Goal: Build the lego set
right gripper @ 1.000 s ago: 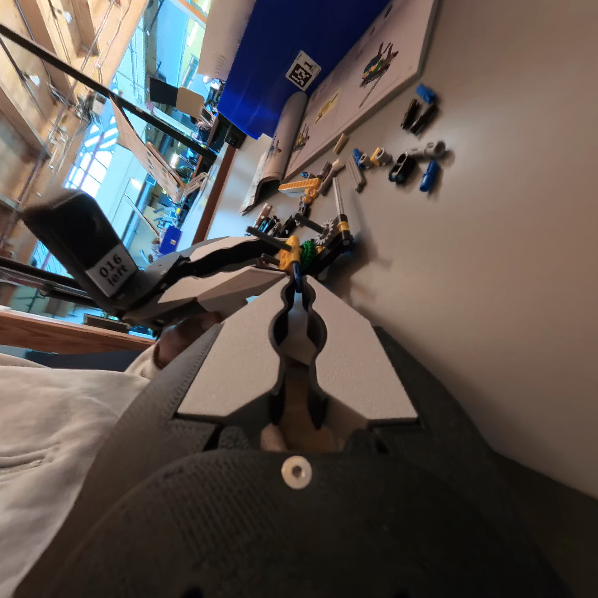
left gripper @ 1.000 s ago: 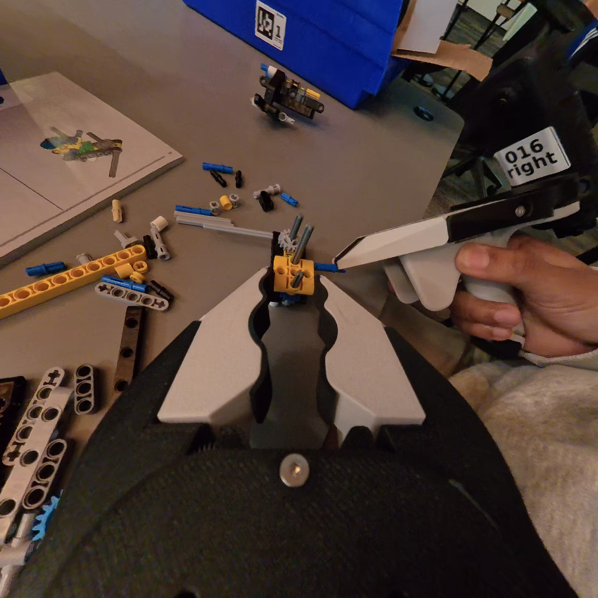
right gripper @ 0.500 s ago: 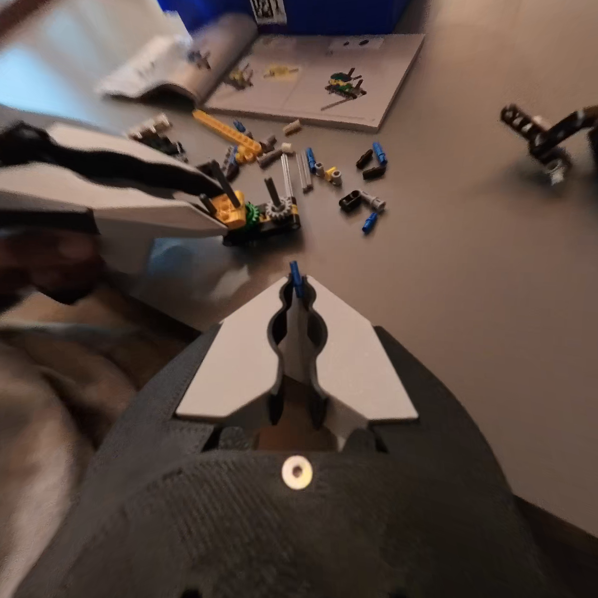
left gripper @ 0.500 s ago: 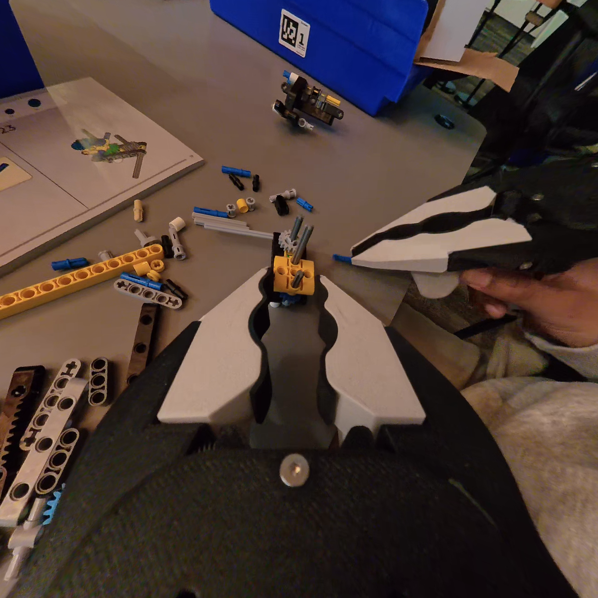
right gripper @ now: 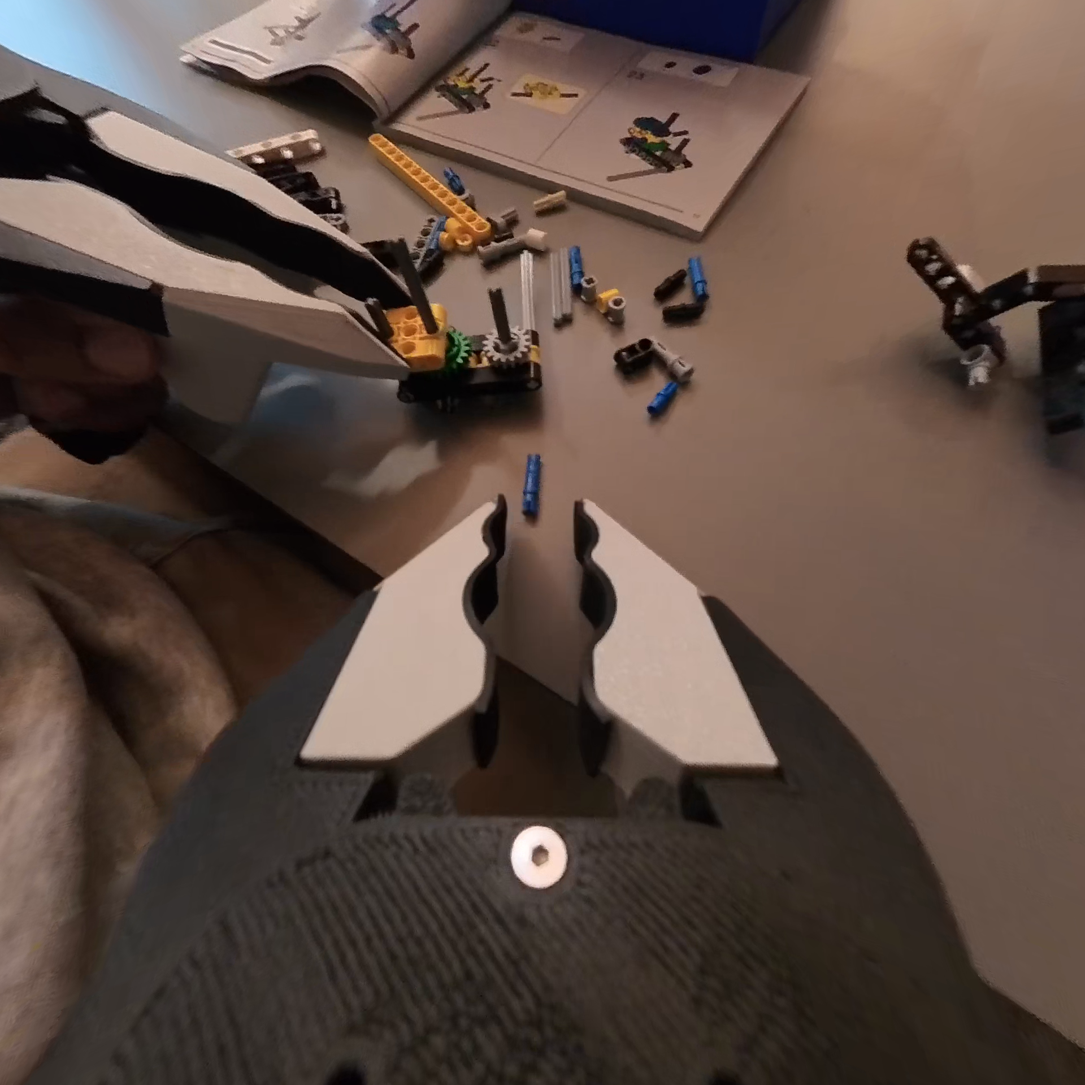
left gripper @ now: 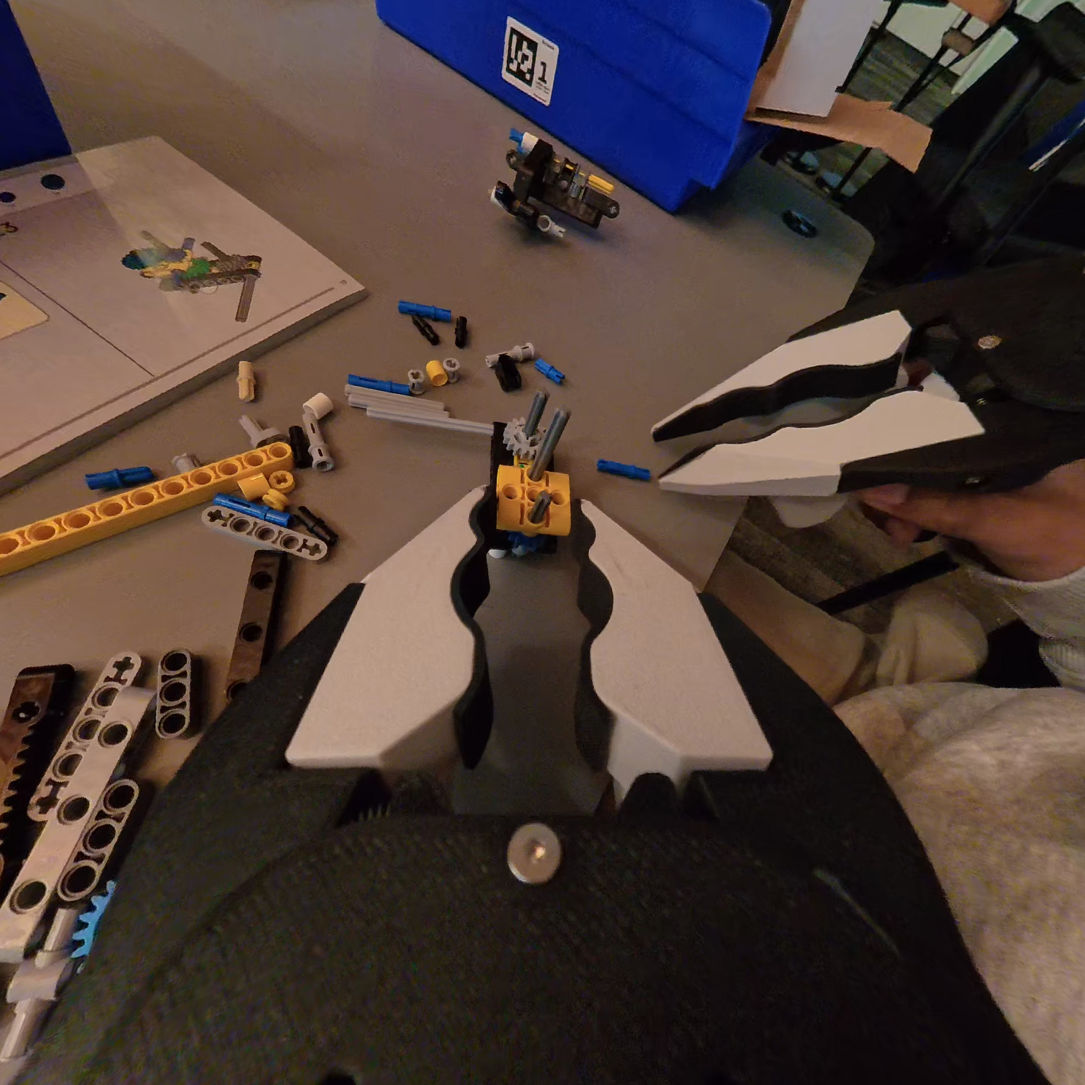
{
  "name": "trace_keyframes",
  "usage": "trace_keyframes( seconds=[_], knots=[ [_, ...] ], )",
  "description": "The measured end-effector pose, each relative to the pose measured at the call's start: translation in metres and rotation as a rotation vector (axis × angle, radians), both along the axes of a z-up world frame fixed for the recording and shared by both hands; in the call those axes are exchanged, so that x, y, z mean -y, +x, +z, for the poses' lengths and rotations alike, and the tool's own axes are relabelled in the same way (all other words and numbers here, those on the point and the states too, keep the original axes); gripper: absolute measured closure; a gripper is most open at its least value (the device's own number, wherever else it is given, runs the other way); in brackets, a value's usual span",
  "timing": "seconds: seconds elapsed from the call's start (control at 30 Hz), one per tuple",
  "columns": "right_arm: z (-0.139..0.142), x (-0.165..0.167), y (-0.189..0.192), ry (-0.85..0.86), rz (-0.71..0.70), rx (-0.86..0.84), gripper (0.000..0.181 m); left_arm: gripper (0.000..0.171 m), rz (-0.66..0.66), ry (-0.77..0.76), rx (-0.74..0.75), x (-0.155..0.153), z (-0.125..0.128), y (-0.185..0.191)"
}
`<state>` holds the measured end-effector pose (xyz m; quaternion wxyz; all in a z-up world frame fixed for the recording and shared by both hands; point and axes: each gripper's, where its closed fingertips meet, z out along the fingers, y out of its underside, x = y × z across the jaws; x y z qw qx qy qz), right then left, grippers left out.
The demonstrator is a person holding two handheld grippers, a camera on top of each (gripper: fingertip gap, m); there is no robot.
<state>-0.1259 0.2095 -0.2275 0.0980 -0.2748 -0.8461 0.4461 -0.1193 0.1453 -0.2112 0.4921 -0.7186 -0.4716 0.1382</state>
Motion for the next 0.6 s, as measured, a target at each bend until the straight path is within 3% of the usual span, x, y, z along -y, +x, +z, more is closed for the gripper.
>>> trace_keyframes(
  seconds=[0.2,0.3,0.4,0.6],
  knots=[
    [-0.006,0.008,0.001,0.062,0.034,-0.055,0.162,0.149,0.0,0.008,0.003,0.0,0.0,0.0],
    [-0.007,0.009,-0.002,0.084,0.029,-0.071,0.178,0.149,-0.003,0.004,0.0,-0.001,0.0,0.0],
    [-0.008,0.011,-0.001,0.091,0.038,-0.06,0.178,0.149,-0.003,0.004,-0.001,-0.001,0.0,0.0],
    [0.02,0.029,0.013,-0.024,0.088,-0.065,0.178,0.149,0.001,0.007,-0.001,-0.001,0.0,0.0]
  ],
)
